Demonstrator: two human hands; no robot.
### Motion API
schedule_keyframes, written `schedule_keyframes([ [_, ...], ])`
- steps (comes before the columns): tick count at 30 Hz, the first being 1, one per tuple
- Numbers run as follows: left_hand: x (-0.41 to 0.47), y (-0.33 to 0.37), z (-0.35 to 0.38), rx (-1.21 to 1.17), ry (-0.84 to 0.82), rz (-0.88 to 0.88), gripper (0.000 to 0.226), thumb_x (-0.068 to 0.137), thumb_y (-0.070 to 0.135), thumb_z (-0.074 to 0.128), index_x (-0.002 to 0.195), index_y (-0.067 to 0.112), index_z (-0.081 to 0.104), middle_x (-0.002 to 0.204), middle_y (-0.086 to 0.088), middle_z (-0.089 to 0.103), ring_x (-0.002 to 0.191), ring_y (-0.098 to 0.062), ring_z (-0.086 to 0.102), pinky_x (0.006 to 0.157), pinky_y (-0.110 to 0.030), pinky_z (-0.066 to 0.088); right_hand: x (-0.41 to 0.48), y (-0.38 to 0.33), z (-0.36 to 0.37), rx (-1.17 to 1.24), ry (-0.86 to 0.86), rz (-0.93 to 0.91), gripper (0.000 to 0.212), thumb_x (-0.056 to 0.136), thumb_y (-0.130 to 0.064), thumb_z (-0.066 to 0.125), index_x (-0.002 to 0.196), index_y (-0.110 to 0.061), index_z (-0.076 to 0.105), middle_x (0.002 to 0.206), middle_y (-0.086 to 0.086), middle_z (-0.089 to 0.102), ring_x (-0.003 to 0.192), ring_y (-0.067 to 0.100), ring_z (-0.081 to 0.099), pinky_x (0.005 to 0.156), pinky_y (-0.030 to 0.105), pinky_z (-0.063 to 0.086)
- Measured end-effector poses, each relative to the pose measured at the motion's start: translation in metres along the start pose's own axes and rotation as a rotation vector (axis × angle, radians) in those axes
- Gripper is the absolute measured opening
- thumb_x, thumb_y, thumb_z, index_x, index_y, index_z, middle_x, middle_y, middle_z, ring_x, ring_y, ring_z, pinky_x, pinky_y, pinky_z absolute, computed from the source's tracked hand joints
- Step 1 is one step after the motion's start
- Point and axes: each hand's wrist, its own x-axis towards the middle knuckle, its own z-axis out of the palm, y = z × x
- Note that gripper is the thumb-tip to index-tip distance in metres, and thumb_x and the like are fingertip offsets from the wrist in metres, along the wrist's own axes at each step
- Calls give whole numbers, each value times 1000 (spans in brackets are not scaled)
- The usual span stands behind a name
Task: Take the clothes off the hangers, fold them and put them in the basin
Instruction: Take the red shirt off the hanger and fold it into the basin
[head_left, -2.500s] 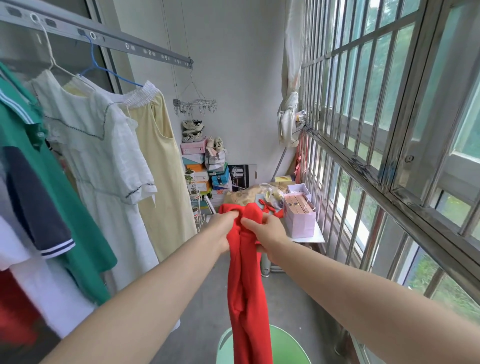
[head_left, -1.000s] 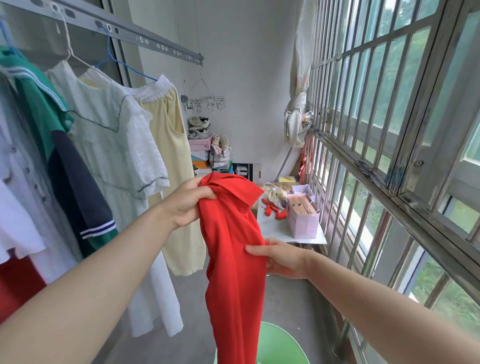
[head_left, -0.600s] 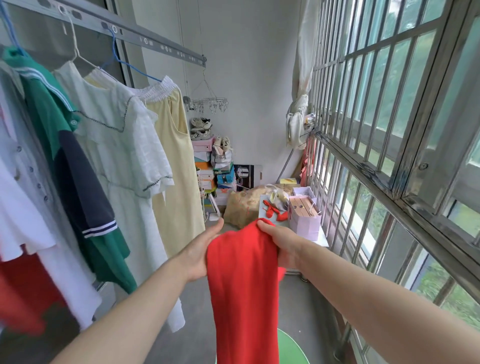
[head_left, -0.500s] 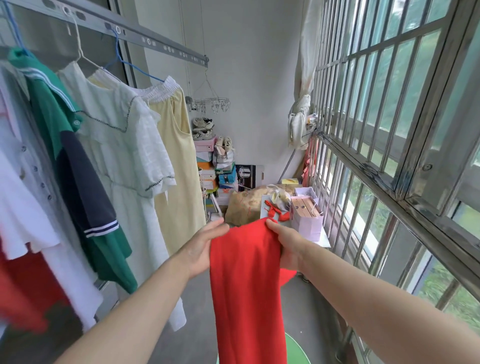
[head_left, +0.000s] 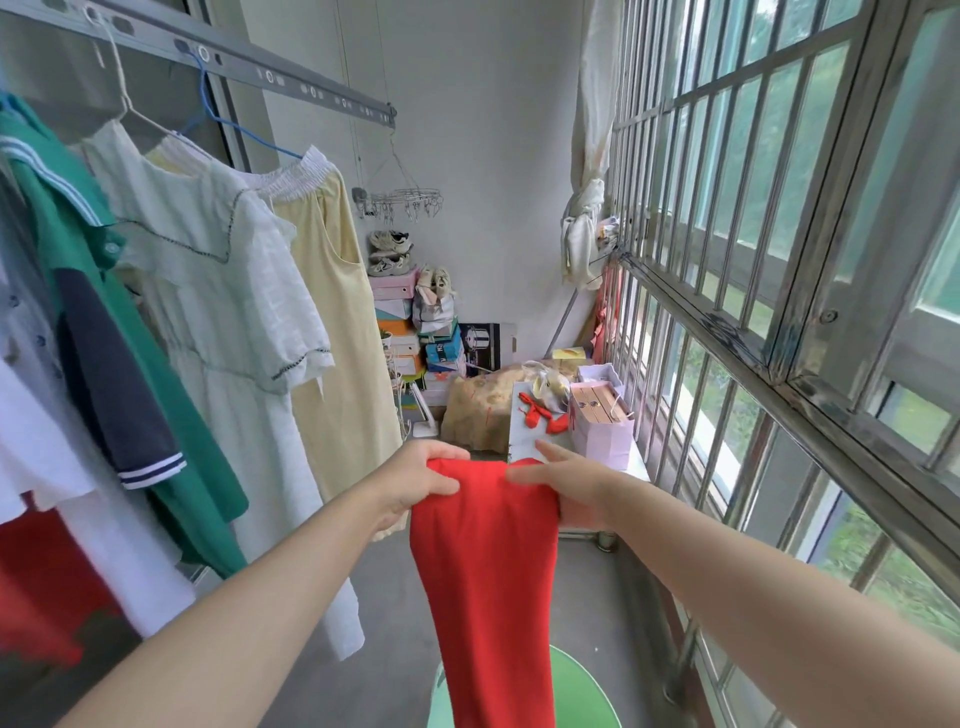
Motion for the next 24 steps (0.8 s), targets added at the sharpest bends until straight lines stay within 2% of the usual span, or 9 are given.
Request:
schedule_keyframes([
  [2, 2, 2, 1, 56, 4, -24, 49, 81, -14, 60, 126, 6, 58, 96, -9, 65, 80, -15, 63, 61, -19, 51, -4, 2, 1, -221, -64, -39, 100, 74, 5, 73, 151, -22, 16, 146, 8, 39, 120, 26, 53, 101, 45, 45],
  [4, 3, 2, 2, 115, -10, -62, 55, 77, -12, 66, 128, 7, 56, 101, -11, 64, 85, -17, 62, 61, -19, 49, -6, 3, 4, -647, 8, -134, 103, 71, 3, 76, 151, -21, 17, 149, 6, 34, 131, 24, 42, 108, 37, 38],
  [6, 3, 1, 4, 193, -46, -103, 63, 72, -10, 72, 129, 8, 54, 104, -11, 65, 90, -20, 63, 64, -22, 50, -6, 4, 6, -1086, 103, -236, 104, 70, -6, 78, 152, -17, 16, 150, 8, 33, 136, 24, 35, 106, 28, 34],
  [9, 2, 1, 8, 340, -82, -118, 66, 66, -6, 78, 126, 11, 56, 101, -8, 67, 88, -19, 65, 66, -24, 52, -3, 7, 6, -1333, 160, -302, 91, 70, -9, 77, 147, -9, 29, 143, 11, 45, 130, 27, 43, 98, 26, 37],
  [12, 4, -3, 9, 501, -56, -68, 51, 62, -3, 77, 109, 10, 67, 89, -7, 69, 78, -17, 65, 69, -29, 56, -1, 9, 5, -1360, 218, -364, 57, 67, -14, 78, 120, -6, 59, 116, 10, 63, 107, 27, 56, 82, 33, 48],
  [15, 3, -5, 8, 762, 27, 18, 24, 64, 9, 73, 87, 12, 70, 76, -2, 63, 70, -17, 59, 62, -27, 49, 0, 12, 3, -1330, 288, -402, 23, 70, -21, 74, 88, -13, 61, 90, 7, 59, 87, 24, 55, 57, 30, 40],
  [17, 2, -3, 9, 858, 65, 79, 7, 66, 14, 70, 71, 13, 65, 67, -1, 56, 67, -19, 54, 59, -26, 41, 2, 13, 1, -1340, 320, -431, 22, 73, -23, 71, 91, -16, 62, 91, 5, 52, 93, 23, 53, 64, 31, 46],
  [21, 1, -2, 5, 873, 75, 147, 29, 70, 19, 72, 55, 27, 49, 77, 1, 45, 83, -19, 48, 66, -27, 39, 6, 13, -11, -1231, 261, -471, 38, 70, -25, 76, 105, -13, 67, 109, 5, 42, 113, 18, 42, 94, 32, 42],
  [24, -1, -2, -1, 690, 61, 218, 20, 72, 17, 73, 65, 23, 56, 90, -2, 47, 97, -18, 46, 81, -28, 39, -4, 11, -21, -809, 183, -418, 19, 74, -16, 78, 86, -12, 64, 96, -1, 54, 93, 12, 51, 85, 27, 43],
])
